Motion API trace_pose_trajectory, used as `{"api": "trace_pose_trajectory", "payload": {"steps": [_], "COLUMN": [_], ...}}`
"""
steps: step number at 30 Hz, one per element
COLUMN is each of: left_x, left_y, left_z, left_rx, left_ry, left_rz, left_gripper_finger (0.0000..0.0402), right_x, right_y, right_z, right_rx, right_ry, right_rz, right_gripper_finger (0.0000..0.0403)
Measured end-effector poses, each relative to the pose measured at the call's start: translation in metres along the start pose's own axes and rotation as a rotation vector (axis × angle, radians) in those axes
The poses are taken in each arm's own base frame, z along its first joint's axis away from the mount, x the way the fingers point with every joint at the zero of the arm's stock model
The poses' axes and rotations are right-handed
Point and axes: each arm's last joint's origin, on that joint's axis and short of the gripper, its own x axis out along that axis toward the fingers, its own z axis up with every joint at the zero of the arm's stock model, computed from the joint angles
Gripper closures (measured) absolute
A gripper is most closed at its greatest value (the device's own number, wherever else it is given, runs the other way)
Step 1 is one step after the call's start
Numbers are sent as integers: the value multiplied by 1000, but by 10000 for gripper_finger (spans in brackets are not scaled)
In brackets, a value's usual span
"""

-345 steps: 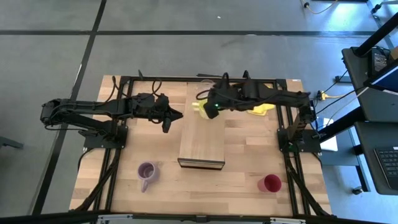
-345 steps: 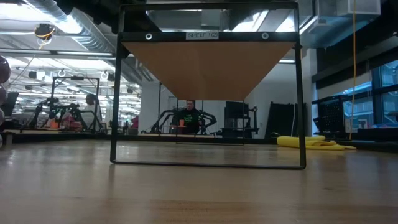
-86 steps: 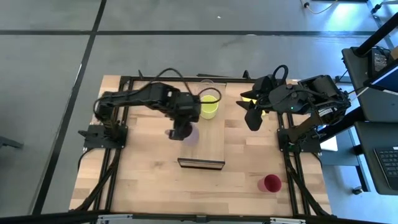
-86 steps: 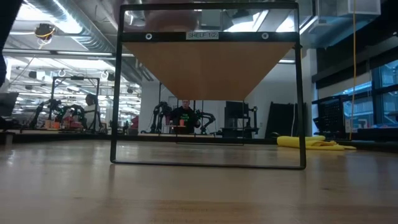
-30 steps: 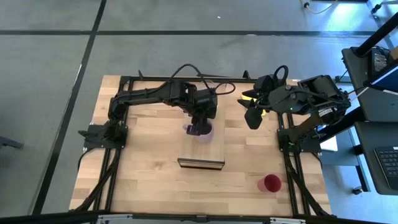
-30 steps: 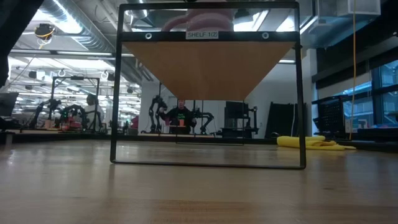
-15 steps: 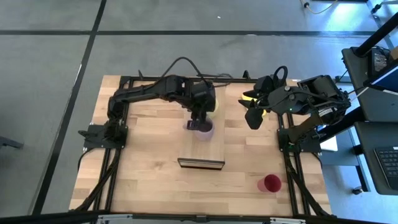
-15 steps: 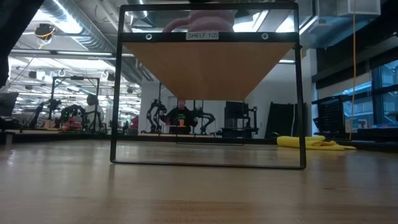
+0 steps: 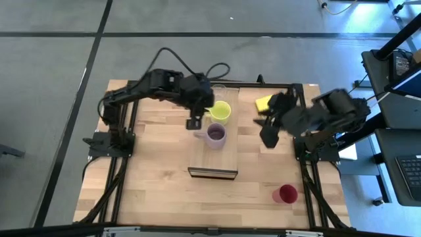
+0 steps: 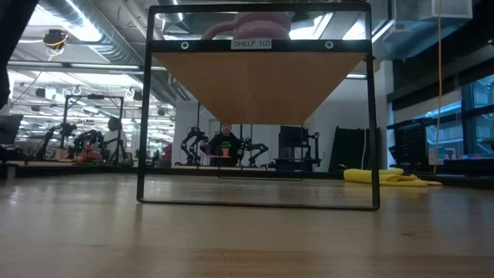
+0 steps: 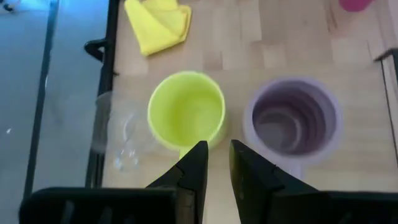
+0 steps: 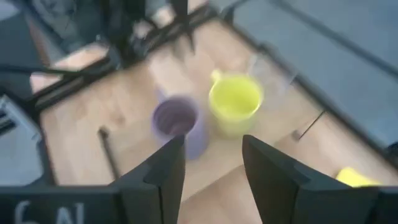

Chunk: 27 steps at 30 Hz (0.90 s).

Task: Stack small to large cups/mugs on shelf
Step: Put the pink cup on the shelf

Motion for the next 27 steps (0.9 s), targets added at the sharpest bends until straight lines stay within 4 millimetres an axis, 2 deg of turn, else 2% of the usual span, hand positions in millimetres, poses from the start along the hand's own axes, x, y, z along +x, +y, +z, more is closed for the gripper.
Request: {"api": "trace_pose_trajectory", "payload": {"steps": [6,12,15,20,24,27], "left_x": [-30,-65,-74,-85,-84,-84], "left_y": [-1,-3,-3,-3,-3,-2], "left_z": [-20,-31,-34,-38,-38,-38], "left_rx": [-23,-22,-21,-22,-16,9], "left_ry": [57,-44,-73,-98,-95,-96], "left_rz": [-56,-169,-195,-194,-188,-185], "left_gripper_finger": [341,341,341,341,341,341], "right_x": [19,36,28,4,-5,0], "right_y": [25,40,39,41,46,52], "right_z": [-38,-93,-122,-161,-195,-216], "right_rx": [33,145,245,472,591,594], "right_ry": [137,352,389,432,584,695], "right_rz": [-11,-63,-102,-129,-220,-250], "right_gripper_finger": [242,249,266,292,284,264]}}
